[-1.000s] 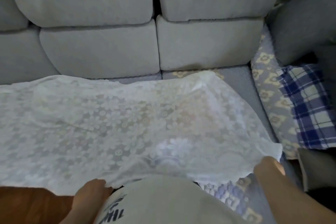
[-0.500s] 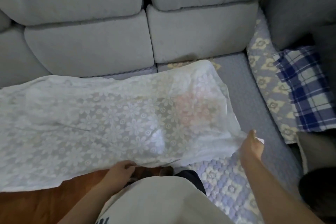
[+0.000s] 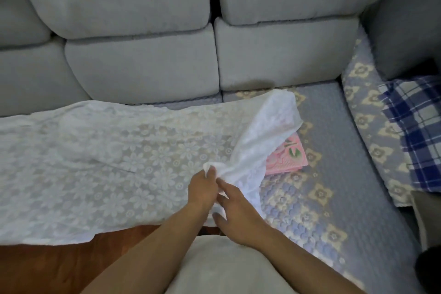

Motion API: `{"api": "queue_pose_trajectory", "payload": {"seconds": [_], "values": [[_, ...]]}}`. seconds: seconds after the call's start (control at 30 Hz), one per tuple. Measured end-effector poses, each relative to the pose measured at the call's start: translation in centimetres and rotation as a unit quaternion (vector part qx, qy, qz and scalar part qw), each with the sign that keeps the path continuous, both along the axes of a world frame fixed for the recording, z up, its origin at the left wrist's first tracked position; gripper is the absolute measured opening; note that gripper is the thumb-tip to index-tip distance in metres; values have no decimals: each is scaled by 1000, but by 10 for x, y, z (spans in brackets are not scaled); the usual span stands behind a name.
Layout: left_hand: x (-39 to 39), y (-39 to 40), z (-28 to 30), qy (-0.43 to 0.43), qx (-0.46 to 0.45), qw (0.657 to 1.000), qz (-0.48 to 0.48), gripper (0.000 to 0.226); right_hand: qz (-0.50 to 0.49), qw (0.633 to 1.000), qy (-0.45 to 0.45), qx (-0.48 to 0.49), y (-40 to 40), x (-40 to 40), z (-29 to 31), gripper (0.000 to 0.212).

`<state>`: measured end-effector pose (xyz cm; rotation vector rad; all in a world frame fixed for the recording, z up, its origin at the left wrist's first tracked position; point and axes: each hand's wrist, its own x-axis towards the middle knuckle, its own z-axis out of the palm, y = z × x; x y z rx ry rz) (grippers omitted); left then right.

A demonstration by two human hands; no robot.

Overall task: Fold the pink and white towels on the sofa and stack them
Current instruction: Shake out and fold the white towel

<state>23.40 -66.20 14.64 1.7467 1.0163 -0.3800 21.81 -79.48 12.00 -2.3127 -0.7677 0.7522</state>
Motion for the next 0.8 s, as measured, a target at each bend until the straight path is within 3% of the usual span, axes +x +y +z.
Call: {"api": "queue_pose_trajectory", "payload": {"seconds": [0.07, 0.13, 0.2, 0.27, 0.33, 0.4, 0.5, 0.67, 0.73, 0.8], "values": [[-8, 25, 1, 38, -57, 991, 117, 60, -61, 995, 70, 28, 6, 1, 9, 48], [-21, 45, 10, 52, -42, 994, 88, 72, -186, 966, 171, 57, 18, 3, 22, 34], [-39, 60, 20, 26, -3, 1000, 17, 67, -310, 868, 368, 122, 43, 10, 38, 35], [-59, 68, 31, -44, -6, 999, -30, 43, -381, 769, 482, 177, 67, 16, 47, 46], [-77, 80, 29, -93, 5, 993, -72, 28, -382, 778, 470, 164, 94, 22, 56, 46], [-89, 99, 27, -90, 74, 984, -135, 26, -365, 816, 438, 94, 121, 22, 61, 47], [-108, 138, 23, -127, 177, 949, -229, 25, -334, 834, 440, 13, 161, 12, 66, 46], [-149, 225, -1, -167, 190, 903, -349, 27, -370, 814, 447, -4, 231, -37, 64, 29], [-165, 269, -3, -185, 191, 896, -355, 27, -427, 791, 439, -3, 261, -62, 61, 24], [-179, 306, 0, -213, 180, 890, -360, 36, -450, 798, 401, -16, 290, -82, 61, 29]]}}
